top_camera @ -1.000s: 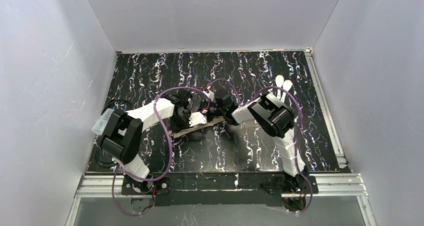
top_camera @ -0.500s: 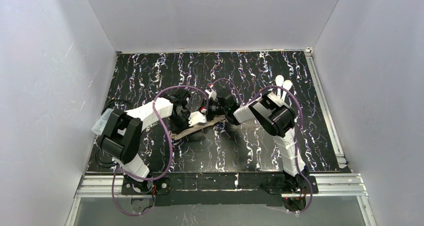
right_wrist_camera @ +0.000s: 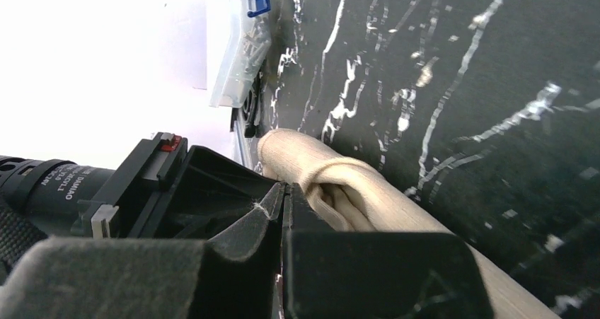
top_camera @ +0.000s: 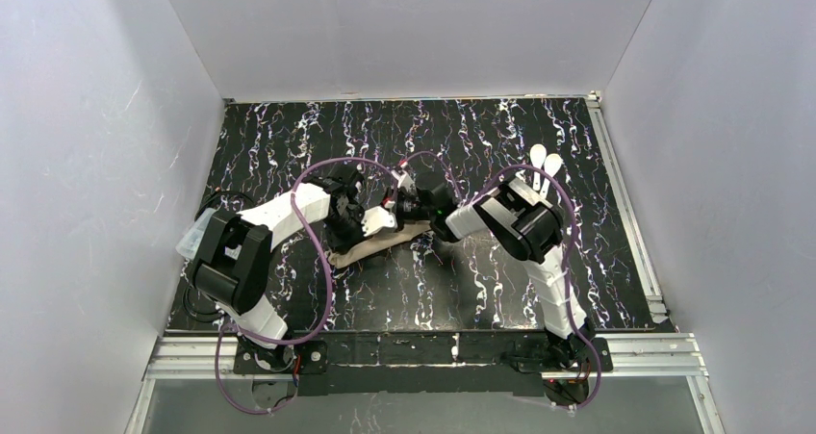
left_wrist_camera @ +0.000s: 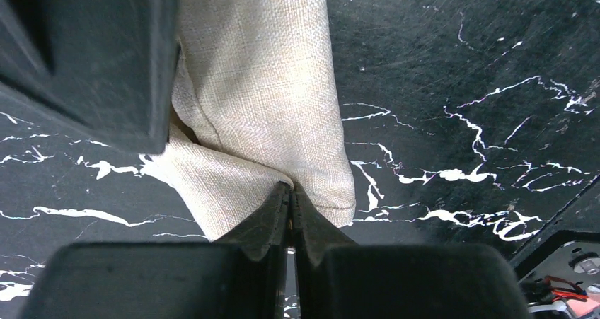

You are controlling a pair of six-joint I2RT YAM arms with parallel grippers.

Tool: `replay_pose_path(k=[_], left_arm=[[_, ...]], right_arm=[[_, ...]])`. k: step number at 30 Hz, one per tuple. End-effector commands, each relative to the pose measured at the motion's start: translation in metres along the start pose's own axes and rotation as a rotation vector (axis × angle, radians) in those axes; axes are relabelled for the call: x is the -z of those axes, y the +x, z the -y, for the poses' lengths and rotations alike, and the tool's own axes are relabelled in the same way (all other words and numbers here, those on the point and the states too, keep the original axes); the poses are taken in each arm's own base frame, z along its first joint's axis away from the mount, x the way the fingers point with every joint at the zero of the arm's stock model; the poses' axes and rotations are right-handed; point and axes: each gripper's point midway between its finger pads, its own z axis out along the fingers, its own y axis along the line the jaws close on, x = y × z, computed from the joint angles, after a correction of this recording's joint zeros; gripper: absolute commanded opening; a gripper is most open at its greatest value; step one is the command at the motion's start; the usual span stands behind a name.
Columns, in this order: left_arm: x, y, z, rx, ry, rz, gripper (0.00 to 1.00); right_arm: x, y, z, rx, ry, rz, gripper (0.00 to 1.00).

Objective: Fold the napkin into a case and place the utensils inside
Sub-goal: Smooth out the smaller rectangle-folded napkin at the center of the board.

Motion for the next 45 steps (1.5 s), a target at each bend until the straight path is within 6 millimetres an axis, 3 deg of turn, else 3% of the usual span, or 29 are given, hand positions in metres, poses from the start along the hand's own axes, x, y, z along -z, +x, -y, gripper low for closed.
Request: replay_pose_path(k=[1,8,14,16,17,18,19,24,28,31,33,38,45], left_arm=[[0.016,-0.013,0.002,0.013,0.009,0.063,0.02],[0.013,-0.01,0.005,0.012,0.018,0.054,0.02],[0.009,-0.002,0.004,0.02,0.006,0.026,0.08],[0.014,-0.001,-0.001,0.031,-0.016,0.025,0.24],[0.019,-0.001,-0.004,0.039,-0.028,0.031,0.46],[0.028,0.0,-0.01,0.054,-0.048,0.04,0.88],[0.035,-0.001,-0.015,0.062,-0.065,0.054,0.97],[0.094,-0.001,-0.041,0.09,-0.205,0.147,0.98],[0.151,-0.016,-0.052,0.019,-0.344,0.302,0.98],[0.175,-0.022,-0.065,0.041,-0.432,0.412,0.98],[0.167,-0.019,-0.07,0.082,-0.44,0.418,0.98],[0.126,-0.018,-0.021,-0.106,-0.162,0.418,0.93],[0.074,-0.014,0.015,-0.404,-0.128,0.452,0.96]], right_arm=[[-0.019,-0.003,-0.026,0.062,-0.049,-0.013,0.09],[-0.035,0.001,-0.01,0.054,-0.002,-0.028,0.08],[-0.043,0.034,0.038,0.033,0.121,-0.121,0.06],[-0.043,0.043,0.055,0.036,0.163,-0.144,0.05],[-0.043,0.046,0.061,0.042,0.179,-0.15,0.04],[-0.043,0.047,0.065,0.052,0.192,-0.15,0.04],[-0.043,0.047,0.069,0.057,0.205,-0.149,0.04],[-0.04,0.049,0.078,0.097,0.247,-0.15,0.02],[-0.037,0.05,0.081,0.111,0.259,-0.147,0.01],[-0.035,0.053,0.084,0.12,0.269,-0.15,0.01],[-0.034,0.054,0.084,0.128,0.271,-0.147,0.01],[-0.033,0.055,0.083,0.133,0.266,-0.148,0.01],[-0.032,0.057,0.084,0.125,0.263,-0.147,0.01]])
